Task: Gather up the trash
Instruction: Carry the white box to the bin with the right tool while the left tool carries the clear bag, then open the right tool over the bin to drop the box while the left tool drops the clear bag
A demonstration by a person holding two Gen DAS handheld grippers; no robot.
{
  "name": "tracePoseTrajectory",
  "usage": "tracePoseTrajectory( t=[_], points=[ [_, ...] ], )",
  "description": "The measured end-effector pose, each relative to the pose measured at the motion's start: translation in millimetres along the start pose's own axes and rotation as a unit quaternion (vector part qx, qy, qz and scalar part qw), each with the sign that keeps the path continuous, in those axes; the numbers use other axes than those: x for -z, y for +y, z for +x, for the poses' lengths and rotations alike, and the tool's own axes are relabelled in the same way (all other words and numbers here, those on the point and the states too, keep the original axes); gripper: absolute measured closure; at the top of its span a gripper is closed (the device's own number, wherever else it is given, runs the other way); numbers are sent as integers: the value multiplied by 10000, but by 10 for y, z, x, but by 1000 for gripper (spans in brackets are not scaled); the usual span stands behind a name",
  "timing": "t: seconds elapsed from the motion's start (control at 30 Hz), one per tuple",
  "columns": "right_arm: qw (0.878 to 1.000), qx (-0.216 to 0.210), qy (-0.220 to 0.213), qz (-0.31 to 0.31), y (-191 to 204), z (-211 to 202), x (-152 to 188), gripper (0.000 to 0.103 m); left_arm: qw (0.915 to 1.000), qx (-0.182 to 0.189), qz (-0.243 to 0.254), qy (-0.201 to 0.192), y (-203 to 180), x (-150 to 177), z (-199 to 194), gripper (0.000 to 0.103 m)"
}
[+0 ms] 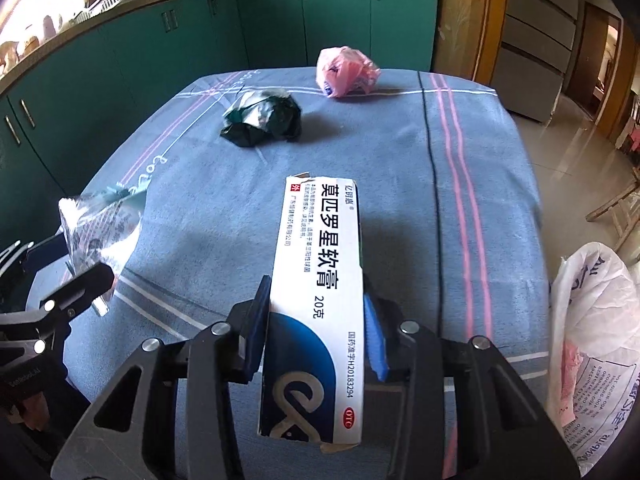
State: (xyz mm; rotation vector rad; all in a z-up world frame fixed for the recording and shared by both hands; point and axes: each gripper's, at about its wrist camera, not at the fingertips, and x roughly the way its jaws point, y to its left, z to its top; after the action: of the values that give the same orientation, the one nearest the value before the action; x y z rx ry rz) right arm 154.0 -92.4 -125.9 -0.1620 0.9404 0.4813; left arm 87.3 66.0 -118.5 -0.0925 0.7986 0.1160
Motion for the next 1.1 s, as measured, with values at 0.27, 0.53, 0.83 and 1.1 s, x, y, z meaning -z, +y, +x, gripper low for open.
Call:
tracePoseTrajectory(
  t=[0.27, 0.53, 0.83, 1.1],
  points=[
    [9976, 378, -304, 492, -541, -251, -20, 61, 9998, 77, 172, 24, -164, -4, 6, 30],
    [9825, 1113, -591, 1372, -1469, -614, 119, 61, 9989, 234, 375, 135, -405, -10, 76, 30],
    [9645, 1503, -689, 2061, -2144, -868, 520, 61, 9940, 684, 831, 182, -963, -182, 159, 30],
    [9531, 1572, -1005, 2382, -2499, -1274, 941, 61, 9760, 1497, 1535, 393, -2034, -440, 427, 30]
  ],
)
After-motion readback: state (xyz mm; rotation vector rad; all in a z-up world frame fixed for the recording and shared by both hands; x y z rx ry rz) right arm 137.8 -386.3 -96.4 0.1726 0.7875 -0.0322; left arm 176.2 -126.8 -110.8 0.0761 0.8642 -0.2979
